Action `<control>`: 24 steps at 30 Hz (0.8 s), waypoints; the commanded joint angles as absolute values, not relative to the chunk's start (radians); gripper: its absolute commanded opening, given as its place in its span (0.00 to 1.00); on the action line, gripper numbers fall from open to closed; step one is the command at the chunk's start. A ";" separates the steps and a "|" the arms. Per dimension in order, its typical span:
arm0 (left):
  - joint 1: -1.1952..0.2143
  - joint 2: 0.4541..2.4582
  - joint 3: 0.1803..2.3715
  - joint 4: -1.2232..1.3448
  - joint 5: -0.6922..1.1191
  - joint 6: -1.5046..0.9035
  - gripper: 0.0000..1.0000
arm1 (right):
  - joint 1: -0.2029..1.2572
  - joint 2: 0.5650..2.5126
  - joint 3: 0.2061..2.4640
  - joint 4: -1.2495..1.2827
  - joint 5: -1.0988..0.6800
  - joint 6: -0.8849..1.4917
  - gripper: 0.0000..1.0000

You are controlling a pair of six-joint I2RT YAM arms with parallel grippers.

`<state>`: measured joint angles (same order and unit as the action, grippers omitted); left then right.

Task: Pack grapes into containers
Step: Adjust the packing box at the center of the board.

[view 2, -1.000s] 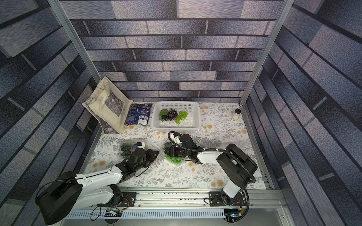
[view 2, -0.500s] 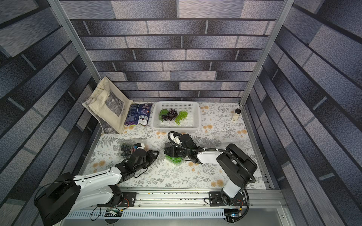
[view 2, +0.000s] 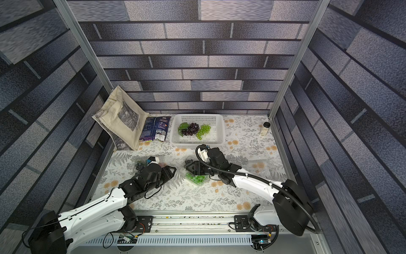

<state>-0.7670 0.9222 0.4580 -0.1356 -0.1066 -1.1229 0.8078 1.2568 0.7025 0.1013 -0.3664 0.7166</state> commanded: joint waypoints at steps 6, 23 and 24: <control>-0.955 1.079 0.651 -0.376 -0.104 -0.951 0.51 | 0.805 1.024 0.708 -0.289 -0.159 0.633 0.55; -1.168 1.485 0.840 -0.258 -0.085 -0.970 0.48 | 0.790 0.898 0.624 -0.293 -0.131 0.650 0.53; -1.159 1.504 0.847 -0.240 -0.078 -0.970 0.48 | 0.788 0.890 0.616 -0.294 -0.131 0.650 0.53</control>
<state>-1.1732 1.4731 0.8196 -0.2852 -0.0605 -0.9825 0.7952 0.9161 0.6407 -0.2668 -0.1490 0.6491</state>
